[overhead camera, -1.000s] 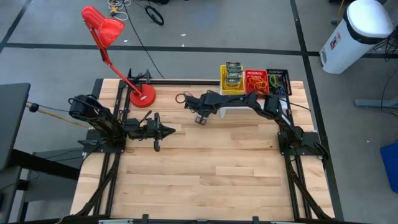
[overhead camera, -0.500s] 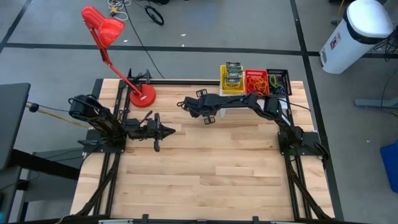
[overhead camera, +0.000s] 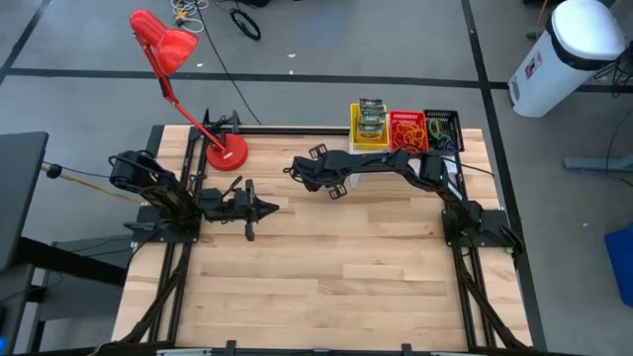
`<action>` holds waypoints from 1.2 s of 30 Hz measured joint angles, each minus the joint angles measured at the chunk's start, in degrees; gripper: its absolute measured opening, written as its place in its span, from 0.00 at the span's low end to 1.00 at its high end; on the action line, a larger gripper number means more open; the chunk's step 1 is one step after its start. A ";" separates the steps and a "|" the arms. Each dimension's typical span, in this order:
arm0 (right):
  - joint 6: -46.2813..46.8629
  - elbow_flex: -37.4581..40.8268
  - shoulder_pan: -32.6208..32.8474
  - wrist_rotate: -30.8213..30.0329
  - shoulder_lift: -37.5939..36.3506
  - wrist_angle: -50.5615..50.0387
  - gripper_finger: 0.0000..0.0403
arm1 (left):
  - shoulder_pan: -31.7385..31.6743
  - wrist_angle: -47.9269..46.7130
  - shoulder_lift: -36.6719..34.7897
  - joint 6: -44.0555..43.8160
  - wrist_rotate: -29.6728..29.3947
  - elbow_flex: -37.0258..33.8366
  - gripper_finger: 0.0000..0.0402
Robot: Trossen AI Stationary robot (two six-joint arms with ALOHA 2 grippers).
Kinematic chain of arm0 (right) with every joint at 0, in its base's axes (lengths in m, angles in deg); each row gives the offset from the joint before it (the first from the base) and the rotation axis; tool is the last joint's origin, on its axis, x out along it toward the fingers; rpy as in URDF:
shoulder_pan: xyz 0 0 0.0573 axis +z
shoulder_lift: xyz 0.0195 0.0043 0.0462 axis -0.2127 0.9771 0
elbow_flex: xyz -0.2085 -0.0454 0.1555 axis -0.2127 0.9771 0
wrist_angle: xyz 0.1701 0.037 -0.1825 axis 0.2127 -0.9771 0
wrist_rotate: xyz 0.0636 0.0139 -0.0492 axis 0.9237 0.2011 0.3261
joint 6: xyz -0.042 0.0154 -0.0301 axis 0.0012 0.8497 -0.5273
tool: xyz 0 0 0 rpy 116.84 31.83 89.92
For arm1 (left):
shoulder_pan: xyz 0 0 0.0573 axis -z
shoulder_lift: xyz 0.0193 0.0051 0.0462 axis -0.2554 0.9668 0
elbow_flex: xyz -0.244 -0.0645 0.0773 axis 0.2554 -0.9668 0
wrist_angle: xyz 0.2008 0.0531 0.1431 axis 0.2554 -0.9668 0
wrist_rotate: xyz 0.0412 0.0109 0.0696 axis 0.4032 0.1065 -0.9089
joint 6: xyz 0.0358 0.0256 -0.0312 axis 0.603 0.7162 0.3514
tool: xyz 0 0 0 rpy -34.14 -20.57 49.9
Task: Pick & Place Office Desk Supplies
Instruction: Put the blue spring keychain on the black basket
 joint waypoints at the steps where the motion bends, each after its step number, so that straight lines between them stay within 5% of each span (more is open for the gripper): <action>1: -0.12 0.00 -0.01 0.00 -0.02 0.04 0.39 | 0.00 0.00 0.00 0.12 -0.12 0.00 0.03; 10: -1.64 0.04 0.21 -0.47 1.53 1.45 0.27 | 0.00 0.04 0.00 0.22 -0.17 0.00 0.03; 19: -1.17 0.04 0.08 -0.82 1.53 1.43 0.03 | 0.00 0.02 0.02 0.31 -0.17 0.00 0.03; 36: 2.97 0.04 3.22 -0.61 -0.61 1.80 0.01 | 0.00 -0.01 0.02 0.12 -0.15 0.00 0.03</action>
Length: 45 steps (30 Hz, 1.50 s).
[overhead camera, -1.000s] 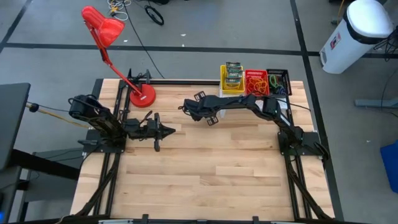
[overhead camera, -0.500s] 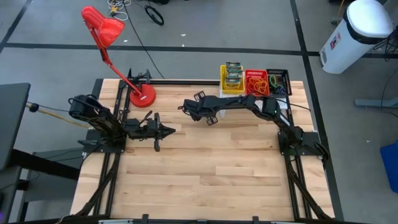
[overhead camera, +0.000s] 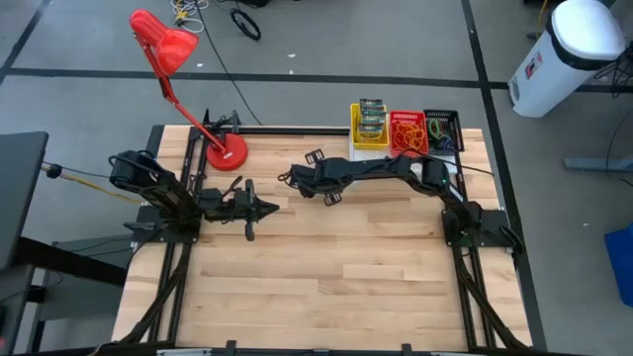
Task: Pick & Place Office Desk Supplies
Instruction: Put the blue spring keychain on the black basket
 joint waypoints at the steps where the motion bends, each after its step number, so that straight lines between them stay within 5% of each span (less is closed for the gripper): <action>1: 0.97 -0.02 0.28 0.49 -0.83 0.15 0.01 | 0.00 -0.01 0.00 0.00 -0.02 0.00 0.03; 9: 6.45 -0.21 1.15 5.45 -6.89 0.95 0.02 | 0.00 0.05 0.00 -0.24 0.00 0.00 0.03; 20: 5.26 0.00 -1.68 4.51 -0.85 -1.41 0.40 | 0.00 -0.63 0.04 0.06 -0.02 0.00 0.03; 27: 1.45 0.00 -3.11 2.07 0.43 -1.42 0.50 | 0.00 -0.58 0.04 0.47 -0.04 0.00 0.03; 38: -2.89 -0.15 -4.24 3.54 2.87 -0.12 0.37 | 0.00 -0.79 0.04 0.24 -0.04 0.00 0.03; 45: -2.70 -0.09 -4.19 3.59 2.87 0.66 0.15 | 0.00 -1.02 0.04 0.26 -0.04 0.00 0.03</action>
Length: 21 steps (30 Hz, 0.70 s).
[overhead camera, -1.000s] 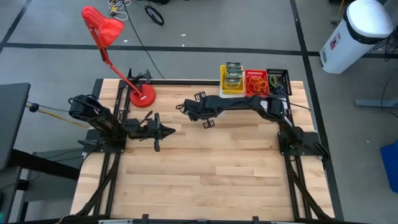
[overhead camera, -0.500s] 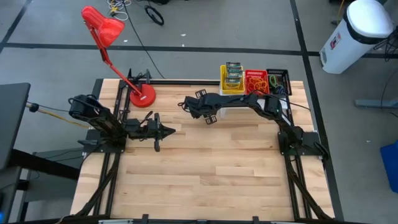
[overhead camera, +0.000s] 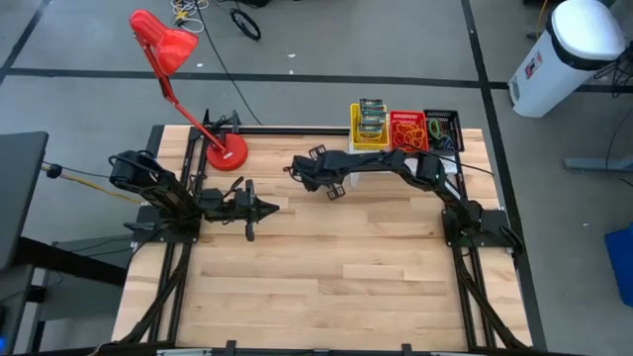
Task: Pick & Place Office Desk Supplies
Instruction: Put the blue spring keychain on the black basket
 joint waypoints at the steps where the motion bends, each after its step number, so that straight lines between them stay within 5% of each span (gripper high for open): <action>1: 0.02 0.00 0.00 0.10 -0.14 -0.02 0.11 | 0.00 0.02 0.00 0.00 0.00 0.00 0.03; 4: 0.02 0.01 0.44 0.02 -0.19 0.10 0.02 | 0.00 0.02 0.00 -0.05 0.00 0.00 0.03; 11: 4.03 0.12 4.35 0.75 -3.68 -0.12 0.01 | -0.01 0.21 0.00 -0.70 0.00 0.00 0.03; 21: 21.96 0.11 11.38 5.26 -17.91 -7.05 0.01 | 0.00 1.24 0.00 -4.37 0.02 0.02 0.03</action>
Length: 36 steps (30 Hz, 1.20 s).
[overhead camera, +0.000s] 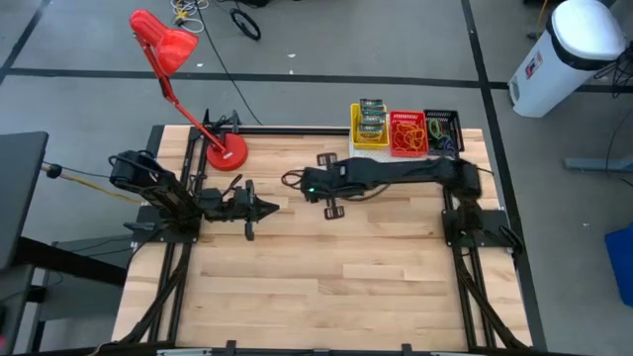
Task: Pick & Place Office Desk Supplies
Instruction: Put the blue spring keychain on the black basket
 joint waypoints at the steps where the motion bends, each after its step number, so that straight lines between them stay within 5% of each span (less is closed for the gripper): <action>1: 1.41 0.00 0.46 0.54 -1.57 -1.37 0.01 | 0.00 0.11 0.00 0.00 0.00 0.00 0.03; 10: 15.27 -0.04 -0.99 -1.95 -17.12 -18.86 0.00 | -0.01 -0.35 0.00 0.09 0.00 1.19 0.03; 17: 22.39 3.43 -10.22 -5.08 -29.07 -28.95 0.00 | 0.00 -0.41 0.00 0.24 0.00 1.20 0.03; 26: 19.22 25.07 -31.25 -10.52 -43.81 -22.66 0.00 | -0.01 -0.75 0.00 0.53 -0.01 1.22 0.03; 36: 13.10 36.71 -43.36 -14.07 -44.66 -8.55 0.04 | -0.07 -0.10 0.00 0.69 -2.62 1.49 0.03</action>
